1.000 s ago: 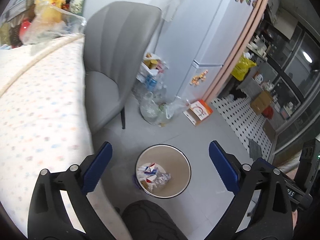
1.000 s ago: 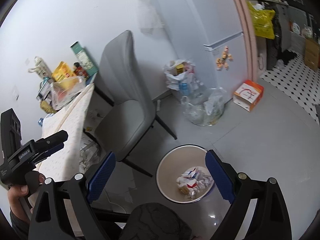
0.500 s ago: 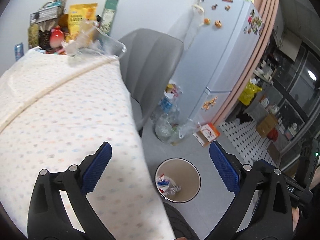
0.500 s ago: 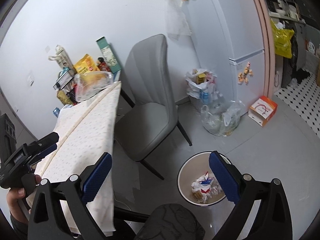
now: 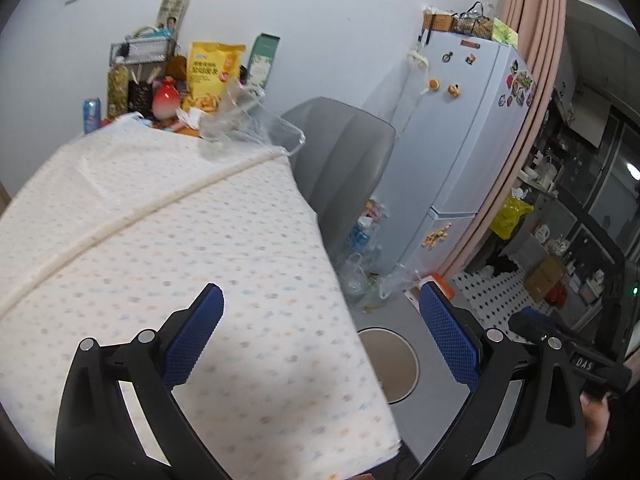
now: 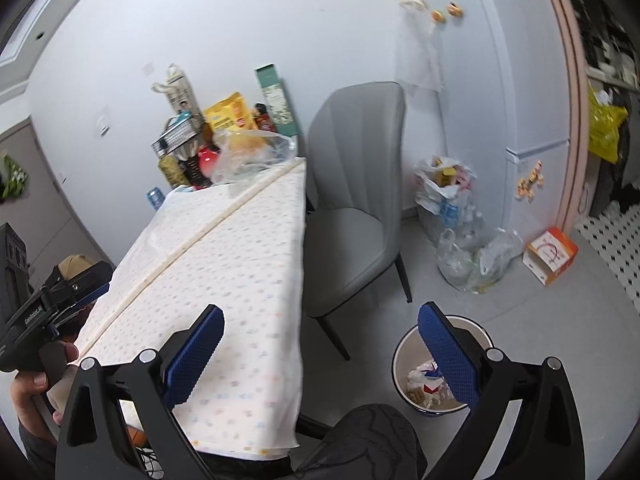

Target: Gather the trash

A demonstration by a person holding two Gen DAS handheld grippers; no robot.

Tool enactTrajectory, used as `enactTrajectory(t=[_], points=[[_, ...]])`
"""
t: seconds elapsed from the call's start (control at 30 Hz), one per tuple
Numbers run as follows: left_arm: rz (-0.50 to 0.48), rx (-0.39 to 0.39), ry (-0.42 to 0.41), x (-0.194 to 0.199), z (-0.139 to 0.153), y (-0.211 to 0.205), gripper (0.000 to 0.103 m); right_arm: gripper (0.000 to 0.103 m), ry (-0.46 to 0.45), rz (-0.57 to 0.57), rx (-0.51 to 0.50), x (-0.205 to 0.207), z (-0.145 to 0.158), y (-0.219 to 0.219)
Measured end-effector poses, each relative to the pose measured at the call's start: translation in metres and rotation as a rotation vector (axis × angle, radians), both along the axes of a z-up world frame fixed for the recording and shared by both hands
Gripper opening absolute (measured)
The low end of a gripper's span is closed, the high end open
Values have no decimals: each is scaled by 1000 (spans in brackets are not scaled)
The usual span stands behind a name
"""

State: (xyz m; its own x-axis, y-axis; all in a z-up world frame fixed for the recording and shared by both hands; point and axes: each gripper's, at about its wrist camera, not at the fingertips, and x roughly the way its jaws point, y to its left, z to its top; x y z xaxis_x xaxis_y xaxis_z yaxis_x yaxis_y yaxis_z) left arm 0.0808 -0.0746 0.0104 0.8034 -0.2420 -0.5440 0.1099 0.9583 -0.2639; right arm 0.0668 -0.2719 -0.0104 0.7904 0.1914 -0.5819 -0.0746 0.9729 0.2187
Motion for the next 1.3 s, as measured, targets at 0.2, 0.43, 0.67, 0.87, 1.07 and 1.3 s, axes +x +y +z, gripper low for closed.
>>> enactTrajectory(t=[0.2, 0.43, 0.67, 0.87, 1.07, 1.3], points=[[42, 14, -38, -38, 17, 28, 97, 95, -21, 70, -57, -15, 20, 38], [84, 46, -84, -72, 35, 49, 97, 95, -55, 122, -80, -38, 35, 65], [120, 73, -118, -100, 46, 60, 97, 95, -82, 96, -102, -65, 45, 70], [145, 75, -152, -120, 54, 62, 97, 95, -125, 71, -112, -88, 54, 66], [144, 79, -167, -126, 59, 60, 97, 95, -140, 55, -109, -94, 57, 62], [148, 86, -157, -125, 60, 61, 97, 95, -120, 64, -145, -95, 55, 66]])
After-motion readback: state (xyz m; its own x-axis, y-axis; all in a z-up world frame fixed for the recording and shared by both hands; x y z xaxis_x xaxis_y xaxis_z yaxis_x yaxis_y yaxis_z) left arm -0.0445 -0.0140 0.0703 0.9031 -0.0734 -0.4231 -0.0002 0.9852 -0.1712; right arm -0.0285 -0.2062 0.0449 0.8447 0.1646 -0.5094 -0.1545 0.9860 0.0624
